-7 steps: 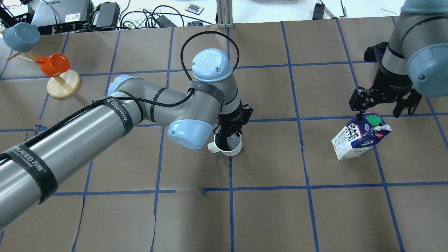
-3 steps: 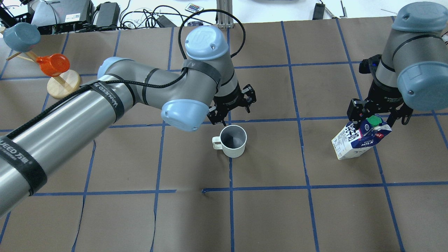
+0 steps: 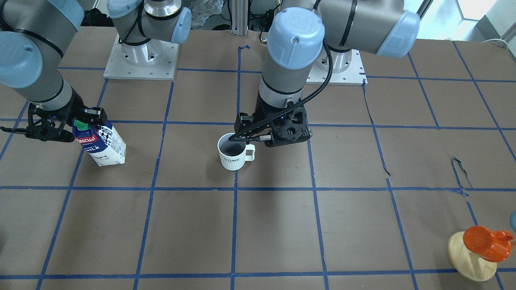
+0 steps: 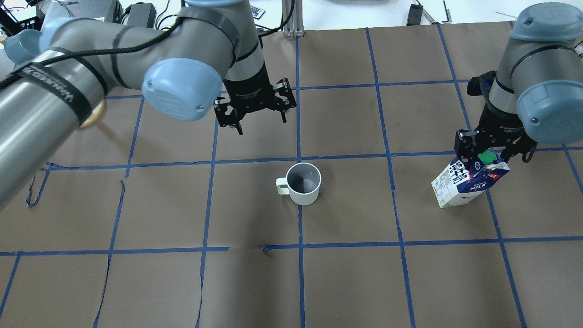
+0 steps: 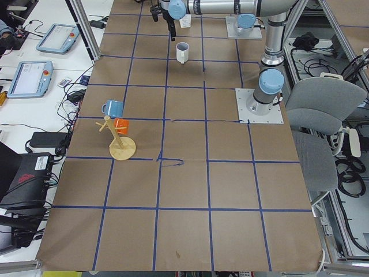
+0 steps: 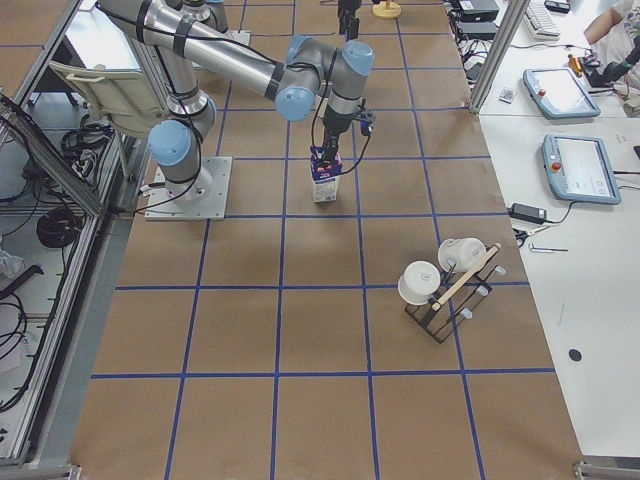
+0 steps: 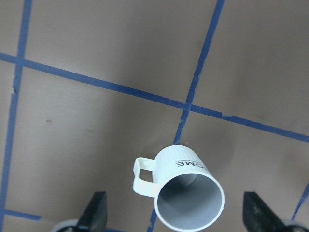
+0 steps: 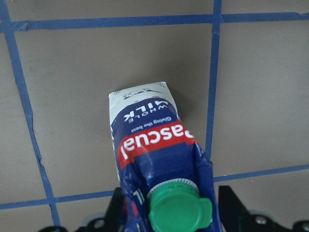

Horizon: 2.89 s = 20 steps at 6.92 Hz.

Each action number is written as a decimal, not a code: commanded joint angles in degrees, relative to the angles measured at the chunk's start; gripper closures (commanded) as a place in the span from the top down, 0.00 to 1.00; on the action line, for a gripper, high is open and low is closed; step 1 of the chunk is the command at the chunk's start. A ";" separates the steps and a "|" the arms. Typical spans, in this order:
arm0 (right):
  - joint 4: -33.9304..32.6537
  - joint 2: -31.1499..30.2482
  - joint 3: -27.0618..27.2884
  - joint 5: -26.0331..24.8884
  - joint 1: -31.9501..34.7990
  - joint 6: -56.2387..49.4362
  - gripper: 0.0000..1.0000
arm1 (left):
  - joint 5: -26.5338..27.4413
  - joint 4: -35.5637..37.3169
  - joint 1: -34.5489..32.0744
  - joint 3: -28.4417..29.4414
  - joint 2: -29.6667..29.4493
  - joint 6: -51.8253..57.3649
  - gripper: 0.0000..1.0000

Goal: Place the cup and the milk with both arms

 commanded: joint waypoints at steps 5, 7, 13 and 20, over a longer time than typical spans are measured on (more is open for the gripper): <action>0.34 -0.13 -5.42 4.93 0.37 1.12 0.17 | 1.44 -9.76 12.23 -0.78 10.16 20.49 1.00; 0.34 1.18 -7.71 8.22 1.94 2.71 0.18 | 1.97 -9.76 13.03 -1.38 11.73 21.27 1.00; -0.45 11.20 -17.30 13.58 21.35 25.97 0.24 | 2.15 -9.94 13.48 -1.83 12.27 22.25 1.00; 0.08 11.30 -14.05 14.47 27.61 33.46 0.24 | 2.15 -10.38 13.48 -1.83 12.53 22.25 1.00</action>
